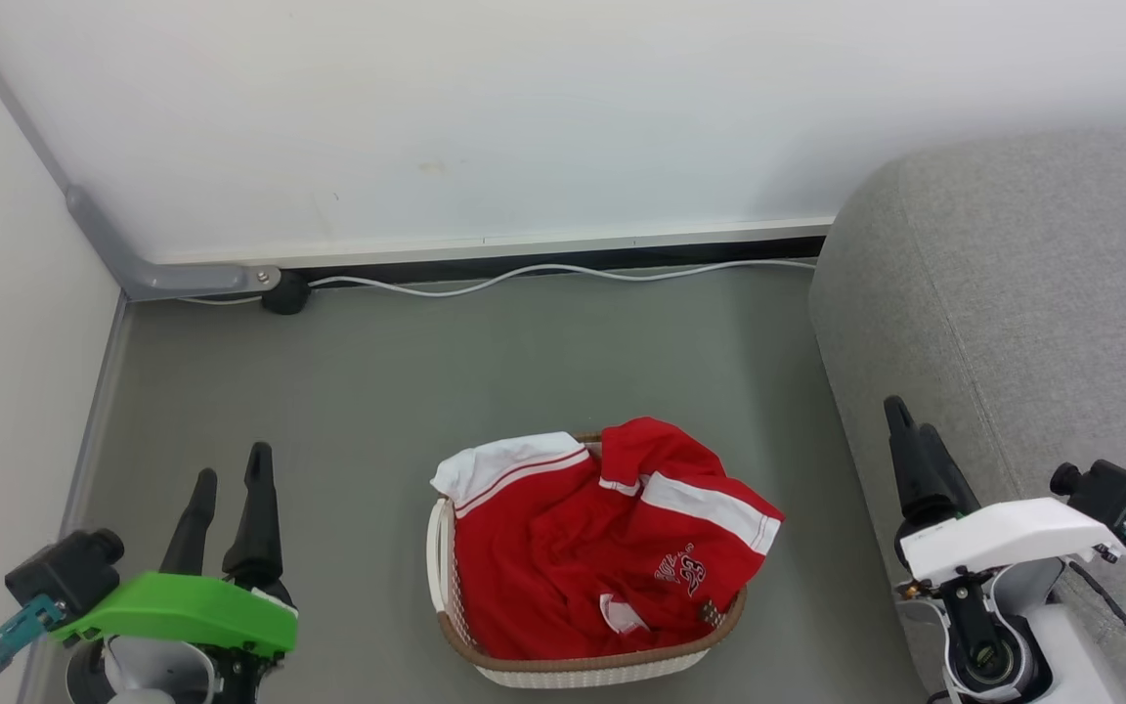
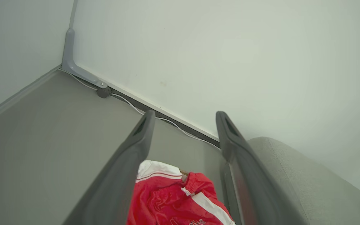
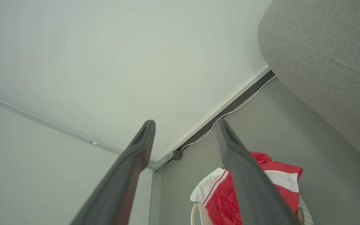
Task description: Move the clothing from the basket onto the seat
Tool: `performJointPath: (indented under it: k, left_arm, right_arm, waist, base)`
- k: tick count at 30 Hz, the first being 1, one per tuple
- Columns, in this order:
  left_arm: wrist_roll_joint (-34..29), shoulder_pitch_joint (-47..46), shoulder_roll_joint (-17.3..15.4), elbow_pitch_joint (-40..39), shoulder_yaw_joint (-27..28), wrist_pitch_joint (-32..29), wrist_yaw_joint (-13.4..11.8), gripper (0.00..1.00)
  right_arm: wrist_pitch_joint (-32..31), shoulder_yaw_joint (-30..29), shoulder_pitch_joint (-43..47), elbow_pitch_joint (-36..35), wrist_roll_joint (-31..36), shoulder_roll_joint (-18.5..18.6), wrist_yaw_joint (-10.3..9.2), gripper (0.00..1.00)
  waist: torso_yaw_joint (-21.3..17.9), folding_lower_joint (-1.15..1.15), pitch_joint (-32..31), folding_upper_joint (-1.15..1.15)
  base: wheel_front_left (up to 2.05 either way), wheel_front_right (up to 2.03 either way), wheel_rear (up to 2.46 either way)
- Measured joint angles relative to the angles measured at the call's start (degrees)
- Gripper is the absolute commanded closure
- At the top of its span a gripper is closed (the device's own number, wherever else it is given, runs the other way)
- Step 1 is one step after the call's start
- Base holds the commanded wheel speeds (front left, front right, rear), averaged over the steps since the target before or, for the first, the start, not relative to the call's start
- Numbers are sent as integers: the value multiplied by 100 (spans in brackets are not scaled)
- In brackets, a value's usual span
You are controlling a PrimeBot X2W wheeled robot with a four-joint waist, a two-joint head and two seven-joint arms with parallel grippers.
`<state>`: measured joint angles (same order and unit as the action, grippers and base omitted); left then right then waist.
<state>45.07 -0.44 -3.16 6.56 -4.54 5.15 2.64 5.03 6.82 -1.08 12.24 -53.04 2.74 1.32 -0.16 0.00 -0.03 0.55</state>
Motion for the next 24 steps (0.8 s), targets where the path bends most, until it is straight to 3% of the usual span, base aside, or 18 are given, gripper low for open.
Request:
performJointPath:
  k: [24]
  left_arm:
    - [-2089,315,-31,-196,-361,460,-375,0]
  right_arm:
    - [471,617,43,-86,1786,25,-249,0]
  waist:
    - [-9,0,-65,0]
  base:
    - [0,0,0]
